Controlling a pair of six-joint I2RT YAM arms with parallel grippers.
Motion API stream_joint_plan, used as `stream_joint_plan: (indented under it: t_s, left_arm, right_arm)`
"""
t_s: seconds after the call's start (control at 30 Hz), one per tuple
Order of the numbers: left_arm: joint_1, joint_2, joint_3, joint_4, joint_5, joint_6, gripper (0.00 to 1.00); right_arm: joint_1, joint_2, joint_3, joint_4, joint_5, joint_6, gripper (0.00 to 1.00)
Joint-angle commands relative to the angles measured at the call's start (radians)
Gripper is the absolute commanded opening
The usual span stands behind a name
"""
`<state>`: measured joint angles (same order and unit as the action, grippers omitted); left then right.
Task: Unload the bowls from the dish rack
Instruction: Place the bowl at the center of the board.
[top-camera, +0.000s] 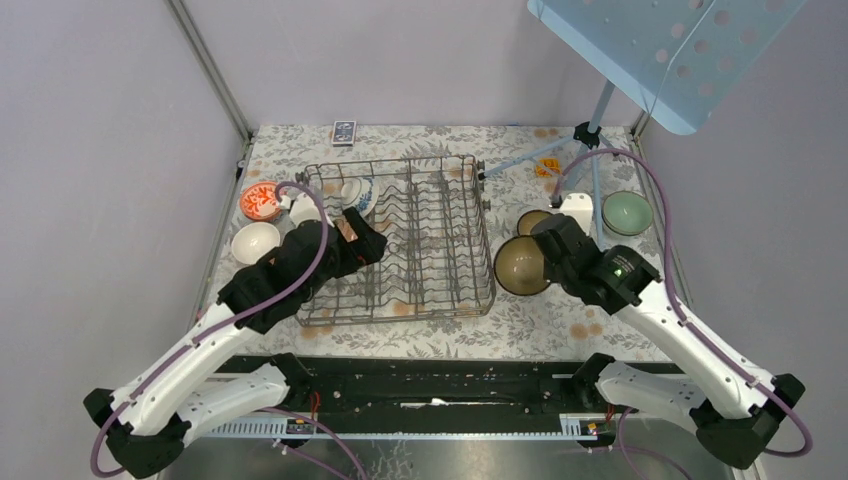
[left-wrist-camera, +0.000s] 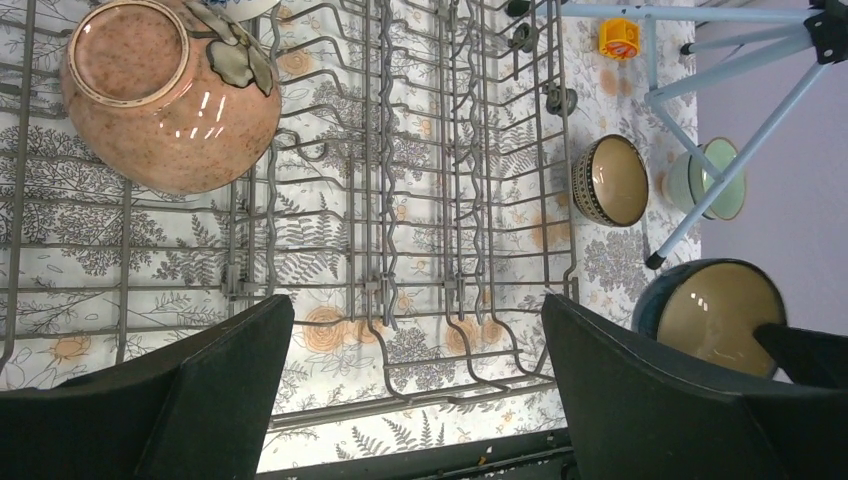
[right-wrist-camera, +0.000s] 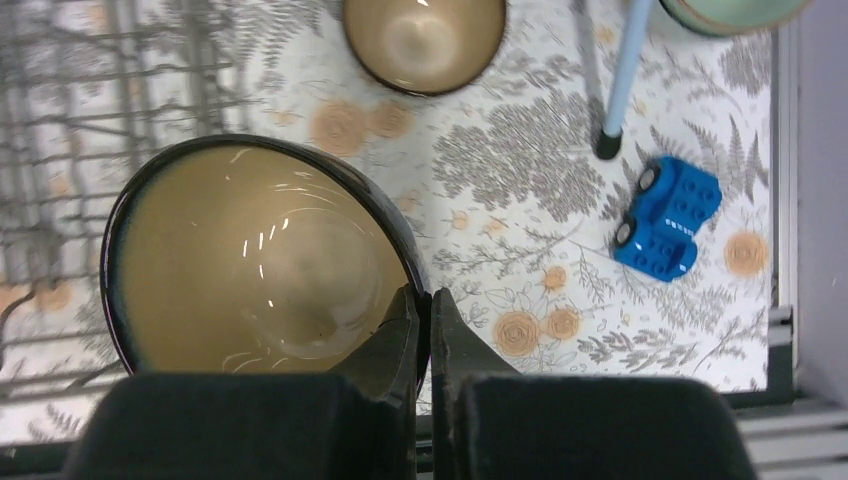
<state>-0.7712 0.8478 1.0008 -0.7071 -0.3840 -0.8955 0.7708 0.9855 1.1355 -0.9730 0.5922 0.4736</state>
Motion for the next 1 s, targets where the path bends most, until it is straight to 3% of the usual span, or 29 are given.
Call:
stream_joint_plan:
  t_s: [0.0,0.27,0.47,0.97]
  left_arm:
    - [0.003,-0.061,-0.02,0.077,-0.049,-0.027,0.99]
    - [0.004,-0.1,-0.063,0.069,-0.052,-0.063,0.99]
    - [0.003,-0.086,-0.106,0.074,-0.025,-0.087,0.99]
    - [0.003,-0.081,-0.155,0.097,-0.003,-0.086,0.99]
  right_arm:
    - [-0.132,-0.101,-0.086,0.174,0.019,0.104,0.0]
    - [-0.344,-0.183,-0.302,0.276,-0.12,0.254,0.0]
    - [-0.364,-0.202,-0.413,0.324,-0.147,0.36,0.0]
    - [-0.365,-0.226,-0.564,0.388,-0.124,0.429,0.0]
